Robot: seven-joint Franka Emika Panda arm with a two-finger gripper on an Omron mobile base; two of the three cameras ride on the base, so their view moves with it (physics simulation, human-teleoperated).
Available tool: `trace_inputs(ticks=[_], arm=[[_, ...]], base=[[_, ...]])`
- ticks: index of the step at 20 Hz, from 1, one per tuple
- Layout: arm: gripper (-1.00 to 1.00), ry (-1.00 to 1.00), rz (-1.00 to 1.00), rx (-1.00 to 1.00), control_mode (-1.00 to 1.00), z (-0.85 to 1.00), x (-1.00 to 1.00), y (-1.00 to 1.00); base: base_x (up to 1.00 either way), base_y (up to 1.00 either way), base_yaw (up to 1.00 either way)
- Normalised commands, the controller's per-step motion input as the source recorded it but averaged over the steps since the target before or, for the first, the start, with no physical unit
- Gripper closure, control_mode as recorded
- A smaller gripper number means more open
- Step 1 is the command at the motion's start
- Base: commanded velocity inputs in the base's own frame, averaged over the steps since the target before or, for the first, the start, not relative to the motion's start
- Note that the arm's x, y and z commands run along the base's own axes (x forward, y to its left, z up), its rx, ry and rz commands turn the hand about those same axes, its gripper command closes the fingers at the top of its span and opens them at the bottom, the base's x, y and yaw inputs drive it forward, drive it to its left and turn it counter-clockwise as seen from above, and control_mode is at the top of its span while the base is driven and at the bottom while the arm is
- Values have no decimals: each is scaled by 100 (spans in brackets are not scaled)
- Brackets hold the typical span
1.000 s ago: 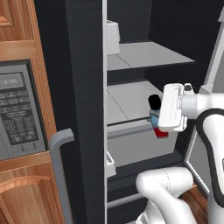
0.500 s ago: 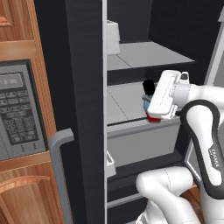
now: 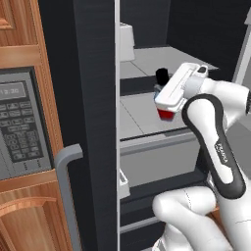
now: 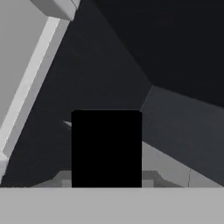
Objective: Place the liquor on the top shelf of the fridge to keep it out of children's reach, and place the tomato and mushroom on lower shelves for easy access.
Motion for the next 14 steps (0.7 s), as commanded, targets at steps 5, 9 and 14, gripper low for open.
trace_inputs(ticks=[5,9,14], arm=[[100,-6,-19,25,-100,22,31,0],[100,-6,-16,34,-100,29,32,0],[100,0,-14,28,-100,58,29,-5]], base=[[0,0,0],[0,0,0],[0,0,0]])
